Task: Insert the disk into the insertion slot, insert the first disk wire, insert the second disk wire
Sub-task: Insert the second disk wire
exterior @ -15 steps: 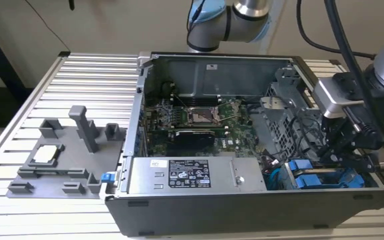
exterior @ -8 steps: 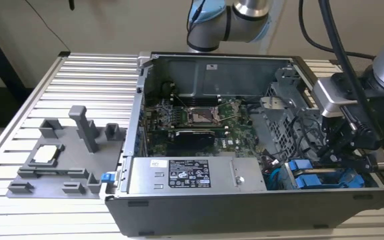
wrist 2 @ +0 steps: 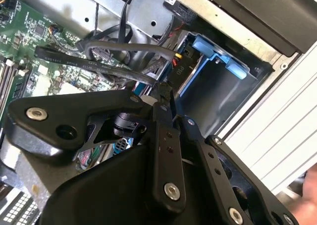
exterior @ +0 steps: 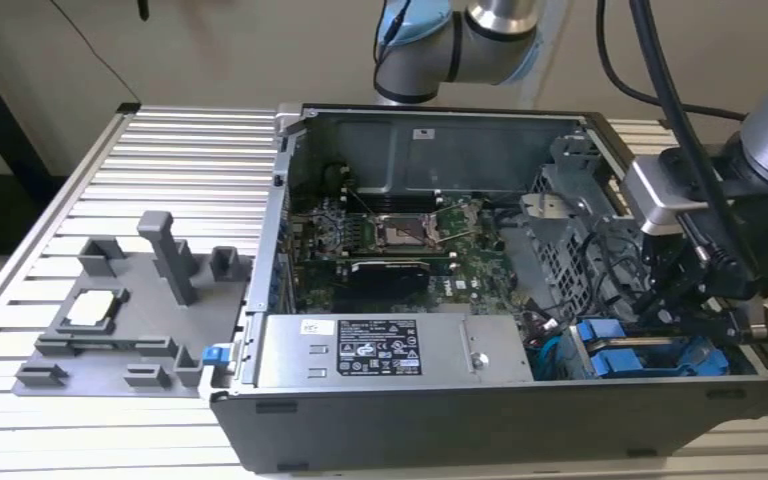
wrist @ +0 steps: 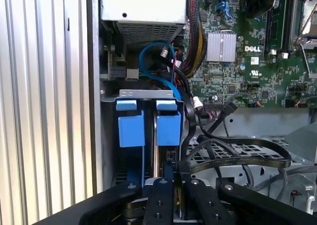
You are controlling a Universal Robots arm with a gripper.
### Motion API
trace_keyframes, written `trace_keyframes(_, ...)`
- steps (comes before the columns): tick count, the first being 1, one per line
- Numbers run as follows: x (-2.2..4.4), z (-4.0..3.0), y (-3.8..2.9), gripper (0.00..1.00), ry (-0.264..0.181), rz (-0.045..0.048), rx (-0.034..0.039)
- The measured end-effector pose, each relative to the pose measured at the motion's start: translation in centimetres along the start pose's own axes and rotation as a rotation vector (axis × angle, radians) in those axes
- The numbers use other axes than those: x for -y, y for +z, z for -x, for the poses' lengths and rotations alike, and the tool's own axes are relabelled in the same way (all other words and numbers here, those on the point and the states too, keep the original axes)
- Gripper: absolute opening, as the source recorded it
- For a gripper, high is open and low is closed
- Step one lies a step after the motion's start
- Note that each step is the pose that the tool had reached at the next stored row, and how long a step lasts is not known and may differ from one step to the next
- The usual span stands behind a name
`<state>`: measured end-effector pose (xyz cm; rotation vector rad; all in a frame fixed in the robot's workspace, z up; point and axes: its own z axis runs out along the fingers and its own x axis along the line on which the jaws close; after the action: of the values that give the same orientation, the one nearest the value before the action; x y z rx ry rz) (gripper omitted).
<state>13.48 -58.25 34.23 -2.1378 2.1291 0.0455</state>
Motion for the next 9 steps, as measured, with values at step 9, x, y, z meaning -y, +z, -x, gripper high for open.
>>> trace_keyframes(9, 0.09, -0.03, 0.27, 0.16, 0.000, 0.0000, 0.0002)
